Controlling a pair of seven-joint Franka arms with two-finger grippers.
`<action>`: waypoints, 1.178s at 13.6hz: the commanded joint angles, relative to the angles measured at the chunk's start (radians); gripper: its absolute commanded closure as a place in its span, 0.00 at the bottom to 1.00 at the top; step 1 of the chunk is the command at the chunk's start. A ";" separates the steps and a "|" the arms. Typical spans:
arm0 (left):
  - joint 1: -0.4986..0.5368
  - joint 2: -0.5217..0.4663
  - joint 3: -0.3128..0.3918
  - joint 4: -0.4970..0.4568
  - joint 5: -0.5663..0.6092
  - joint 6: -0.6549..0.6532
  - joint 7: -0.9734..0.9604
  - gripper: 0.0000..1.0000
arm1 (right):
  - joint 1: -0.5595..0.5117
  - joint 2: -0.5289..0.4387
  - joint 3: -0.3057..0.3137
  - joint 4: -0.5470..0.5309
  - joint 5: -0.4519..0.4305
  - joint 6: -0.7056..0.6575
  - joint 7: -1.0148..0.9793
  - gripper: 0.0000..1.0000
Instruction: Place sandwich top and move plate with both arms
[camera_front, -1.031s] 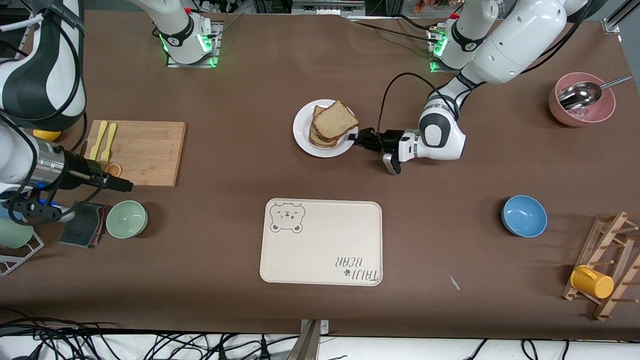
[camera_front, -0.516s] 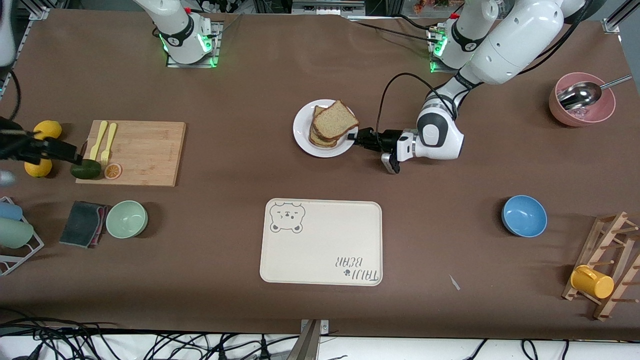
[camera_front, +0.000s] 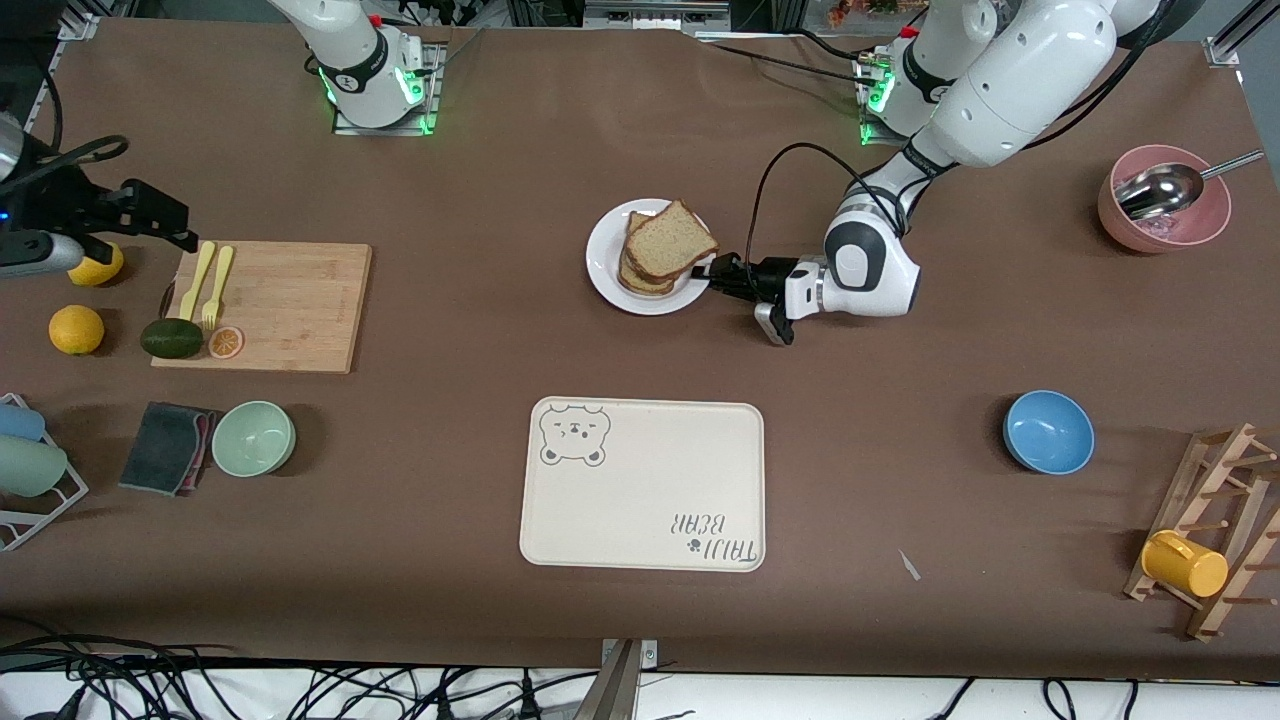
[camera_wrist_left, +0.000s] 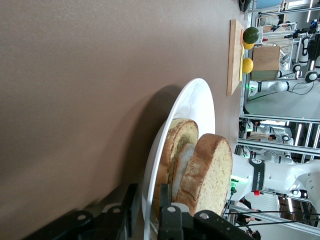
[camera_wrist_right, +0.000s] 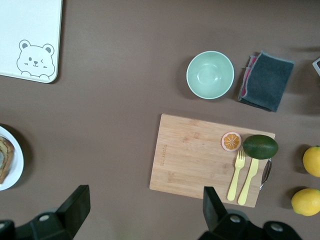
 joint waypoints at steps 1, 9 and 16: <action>-0.024 0.012 0.008 0.009 -0.020 0.022 0.029 0.88 | -0.015 -0.032 -0.006 -0.047 -0.029 0.052 -0.010 0.00; -0.023 -0.002 0.014 0.010 -0.020 0.020 0.023 1.00 | 0.008 -0.023 -0.058 -0.042 -0.015 0.050 -0.008 0.00; -0.007 -0.077 0.049 0.013 -0.021 0.001 -0.040 1.00 | 0.008 -0.015 -0.086 -0.036 -0.028 0.045 0.065 0.00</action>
